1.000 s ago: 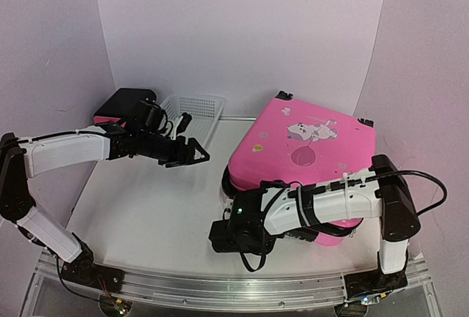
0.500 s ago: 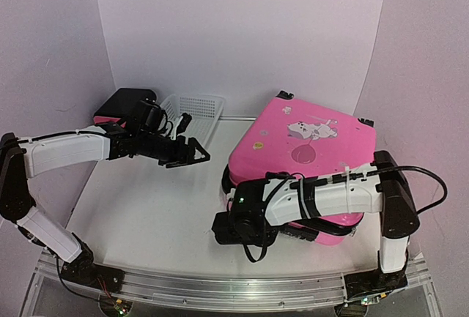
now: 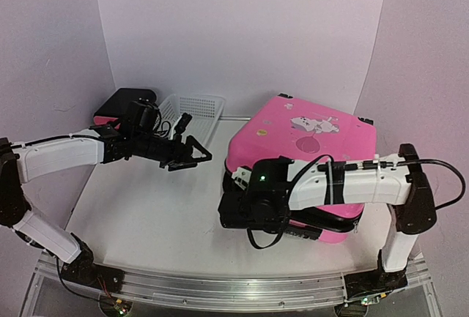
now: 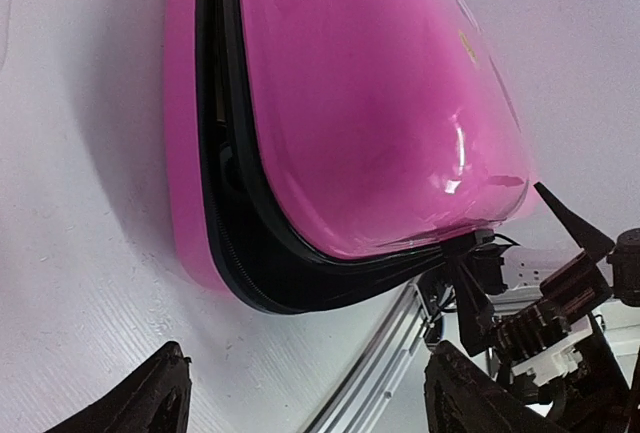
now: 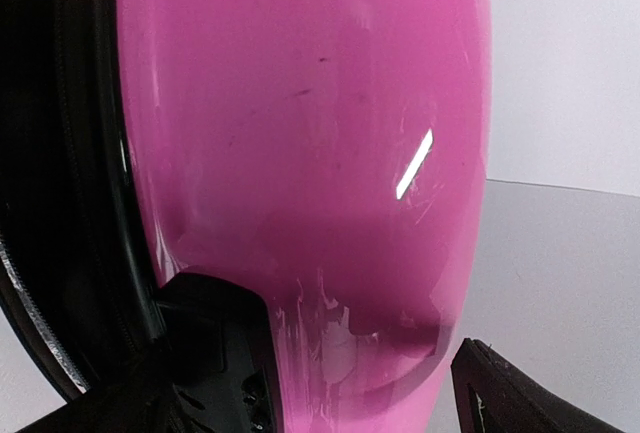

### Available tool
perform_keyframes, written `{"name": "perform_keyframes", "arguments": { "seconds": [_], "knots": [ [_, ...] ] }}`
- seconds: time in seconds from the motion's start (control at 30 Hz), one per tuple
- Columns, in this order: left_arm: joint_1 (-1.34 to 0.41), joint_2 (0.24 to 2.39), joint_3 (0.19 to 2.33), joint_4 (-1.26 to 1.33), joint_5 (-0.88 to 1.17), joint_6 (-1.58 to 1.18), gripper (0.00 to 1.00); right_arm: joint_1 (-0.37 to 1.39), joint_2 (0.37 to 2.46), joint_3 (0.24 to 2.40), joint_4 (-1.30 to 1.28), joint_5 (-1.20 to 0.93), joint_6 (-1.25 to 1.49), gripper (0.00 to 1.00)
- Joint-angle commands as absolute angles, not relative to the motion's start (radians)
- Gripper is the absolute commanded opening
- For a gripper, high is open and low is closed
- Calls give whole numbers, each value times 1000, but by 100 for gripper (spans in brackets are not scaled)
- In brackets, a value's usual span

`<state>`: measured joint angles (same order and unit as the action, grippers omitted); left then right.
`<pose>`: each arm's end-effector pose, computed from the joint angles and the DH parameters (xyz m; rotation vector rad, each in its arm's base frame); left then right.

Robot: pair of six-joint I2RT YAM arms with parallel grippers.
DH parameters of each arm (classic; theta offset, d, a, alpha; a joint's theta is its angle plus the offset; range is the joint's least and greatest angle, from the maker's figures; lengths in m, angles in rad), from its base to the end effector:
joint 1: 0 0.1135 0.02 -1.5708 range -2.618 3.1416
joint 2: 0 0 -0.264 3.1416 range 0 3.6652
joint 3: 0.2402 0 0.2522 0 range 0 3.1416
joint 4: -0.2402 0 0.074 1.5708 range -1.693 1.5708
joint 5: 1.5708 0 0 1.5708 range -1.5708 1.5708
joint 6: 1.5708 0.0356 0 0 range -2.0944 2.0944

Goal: Open, take out, and arrange the luggage

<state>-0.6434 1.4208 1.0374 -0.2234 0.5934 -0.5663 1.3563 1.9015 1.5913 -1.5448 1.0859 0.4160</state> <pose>0.2402 -0.2050 0.2795 0.4655 2.3306 -1.2884 0.1014 0.3176 0.2586 -1.1809 1.8993 -1.0973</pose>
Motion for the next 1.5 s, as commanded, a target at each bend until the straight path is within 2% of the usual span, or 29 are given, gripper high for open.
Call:
{"name": "perform_keyframes", "arguments": {
  "seconds": [0.0, 0.07, 0.17, 0.2, 0.37, 0.63, 0.9, 1.0, 1.17, 1.3, 1.47],
  "knots": [
    [-637, 1417, 1019, -76, 729, -648, 80, 1329, 1762, 1623, -1627, 1243, 475, 98],
    [-637, 1444, 1026, -70, 758, -644, 75, 1329, 1736, 1616, -1593, 1238, 457, 98],
    [-636, 1494, 1027, -71, 748, -647, 58, 1328, 1709, 1607, -1554, 1224, 437, 98],
    [-637, 1507, 1023, -71, 722, -646, 56, 1328, 1704, 1606, -1544, 1220, 432, 98],
    [-642, 1621, 1057, -71, 642, -645, 51, 1328, 1698, 1598, -1515, 1210, 413, 98],
    [-714, 1788, 1276, -72, 592, -616, 34, 1327, 1672, 1555, -1505, 1195, 427, 98],
    [-770, 1828, 1452, -77, 602, -570, 33, 1326, 1628, 1520, -1492, 1167, 428, 98],
    [-795, 1826, 1510, -77, 611, -554, 34, 1327, 1592, 1523, -1439, 1051, 384, 98],
    [-834, 1822, 1602, -77, 617, -533, 34, 1327, 1493, 1507, -1263, 705, 297, 98],
    [-858, 1831, 1669, -78, 619, -525, 34, 1327, 1422, 1522, -1195, 542, 292, 98],
    [-891, 1848, 1733, -78, 624, -504, 34, 1341, 1395, 1521, -1094, 122, 228, 98]
  ]
}}
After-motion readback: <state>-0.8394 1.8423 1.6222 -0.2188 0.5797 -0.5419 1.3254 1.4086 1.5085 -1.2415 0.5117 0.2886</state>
